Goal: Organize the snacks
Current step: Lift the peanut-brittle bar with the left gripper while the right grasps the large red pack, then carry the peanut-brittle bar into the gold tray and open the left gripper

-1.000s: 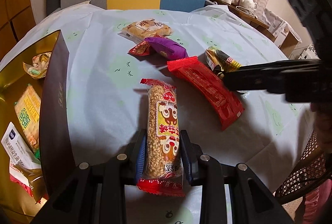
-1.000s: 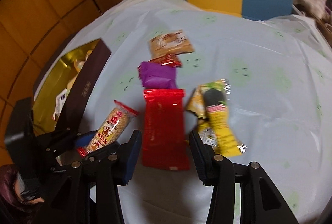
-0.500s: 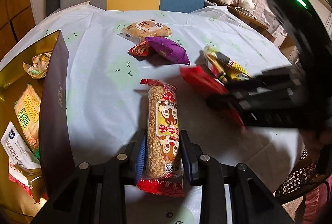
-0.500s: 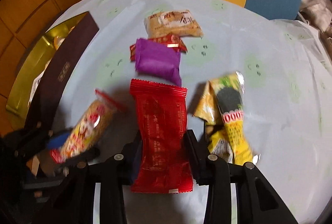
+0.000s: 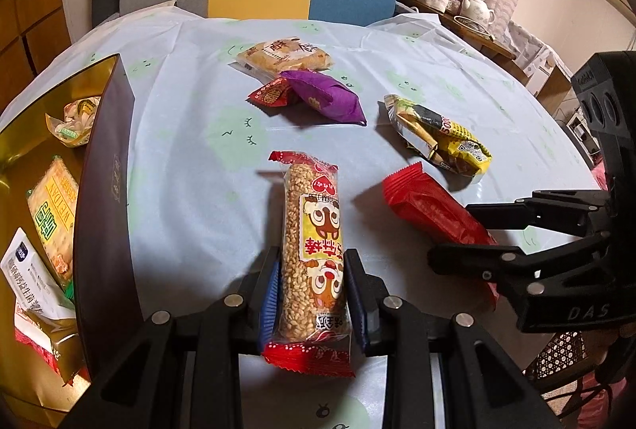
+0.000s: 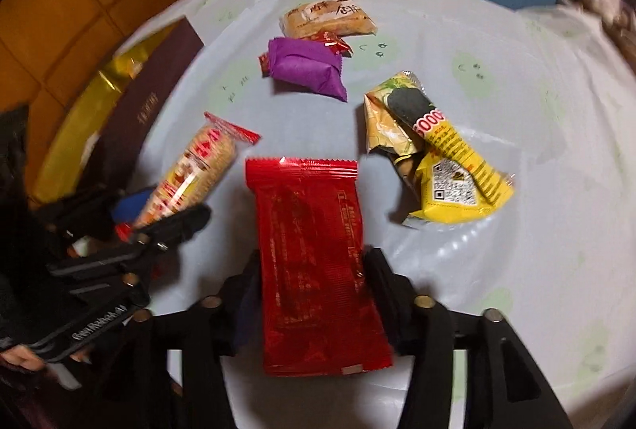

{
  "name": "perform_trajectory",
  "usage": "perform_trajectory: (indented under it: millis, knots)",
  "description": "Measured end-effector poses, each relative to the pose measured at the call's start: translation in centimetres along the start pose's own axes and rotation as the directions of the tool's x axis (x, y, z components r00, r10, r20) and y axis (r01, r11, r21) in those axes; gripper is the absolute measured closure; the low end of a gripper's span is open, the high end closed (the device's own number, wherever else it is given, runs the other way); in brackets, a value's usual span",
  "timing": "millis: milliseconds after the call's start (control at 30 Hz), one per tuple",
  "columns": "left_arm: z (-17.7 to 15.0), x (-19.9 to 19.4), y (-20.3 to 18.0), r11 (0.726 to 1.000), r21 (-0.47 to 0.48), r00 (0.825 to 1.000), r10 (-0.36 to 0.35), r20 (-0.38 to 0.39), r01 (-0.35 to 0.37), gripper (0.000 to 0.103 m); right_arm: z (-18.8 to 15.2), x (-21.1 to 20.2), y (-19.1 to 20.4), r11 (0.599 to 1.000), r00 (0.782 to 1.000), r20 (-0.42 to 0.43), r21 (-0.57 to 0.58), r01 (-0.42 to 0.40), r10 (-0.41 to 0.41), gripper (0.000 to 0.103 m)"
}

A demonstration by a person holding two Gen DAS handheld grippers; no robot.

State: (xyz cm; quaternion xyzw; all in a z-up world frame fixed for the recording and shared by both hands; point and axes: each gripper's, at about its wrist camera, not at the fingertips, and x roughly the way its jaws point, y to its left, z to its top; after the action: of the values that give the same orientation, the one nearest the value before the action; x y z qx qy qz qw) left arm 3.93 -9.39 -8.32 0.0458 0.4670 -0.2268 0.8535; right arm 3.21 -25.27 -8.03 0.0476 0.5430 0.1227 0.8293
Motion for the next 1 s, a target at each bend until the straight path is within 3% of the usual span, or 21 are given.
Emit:
perform_trajectory:
  millis: [467, 667, 1000]
  knots:
    - [0.1, 0.1, -0.3, 1.0, 0.001, 1.0, 0.017, 0.0, -0.017, 0.072, -1.1, -1.3, -0.9, 0.994, 0.998, 0.032, 0.093, -0.049, 0.047, 0.043]
    - [0.1, 0.1, -0.3, 1.0, -0.001, 1.0, 0.022, -0.001, -0.022, 0.072, -1.7, -1.8, -0.5, 0.997, 0.998, 0.056, 0.079, 0.01, -0.014, 0.053]
    - [0.2, 0.0, -0.6, 0.999, 0.007, 0.999, 0.037, 0.002, -0.037, 0.074, -2.5, -1.3, 0.2, 0.996, 0.994, 0.079, 0.05, 0.067, -0.071, 0.052]
